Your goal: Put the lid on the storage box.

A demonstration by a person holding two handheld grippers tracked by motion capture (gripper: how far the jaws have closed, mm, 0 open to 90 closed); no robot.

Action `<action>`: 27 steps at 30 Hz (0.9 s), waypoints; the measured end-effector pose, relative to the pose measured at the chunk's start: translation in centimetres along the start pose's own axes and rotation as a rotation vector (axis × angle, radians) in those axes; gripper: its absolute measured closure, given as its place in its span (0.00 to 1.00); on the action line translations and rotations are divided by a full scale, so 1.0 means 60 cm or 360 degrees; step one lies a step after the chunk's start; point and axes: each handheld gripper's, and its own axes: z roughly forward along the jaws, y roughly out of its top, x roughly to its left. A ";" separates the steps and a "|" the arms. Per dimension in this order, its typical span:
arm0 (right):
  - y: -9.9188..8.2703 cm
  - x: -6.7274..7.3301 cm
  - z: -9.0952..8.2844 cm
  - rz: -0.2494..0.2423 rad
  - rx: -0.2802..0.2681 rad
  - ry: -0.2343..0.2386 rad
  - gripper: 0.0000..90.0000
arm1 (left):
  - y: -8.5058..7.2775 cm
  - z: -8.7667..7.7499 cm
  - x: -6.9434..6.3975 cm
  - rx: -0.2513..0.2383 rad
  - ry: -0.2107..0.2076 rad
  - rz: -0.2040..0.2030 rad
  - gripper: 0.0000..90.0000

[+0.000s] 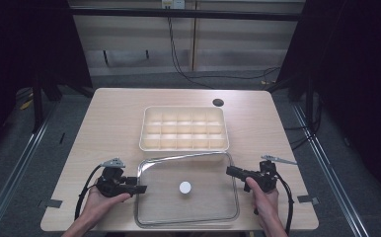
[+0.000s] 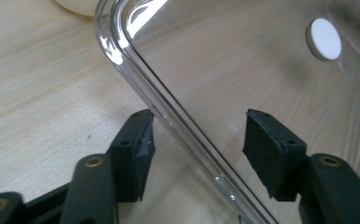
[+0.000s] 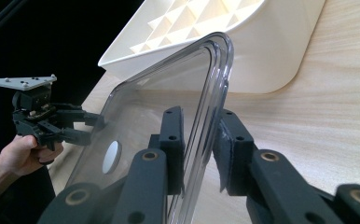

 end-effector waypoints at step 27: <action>-0.002 0.007 0.008 -0.0105 0.0067 -0.0147 0.76 | 0.011 -0.032 -0.014 -0.0158 0.0024 0.0070 0.63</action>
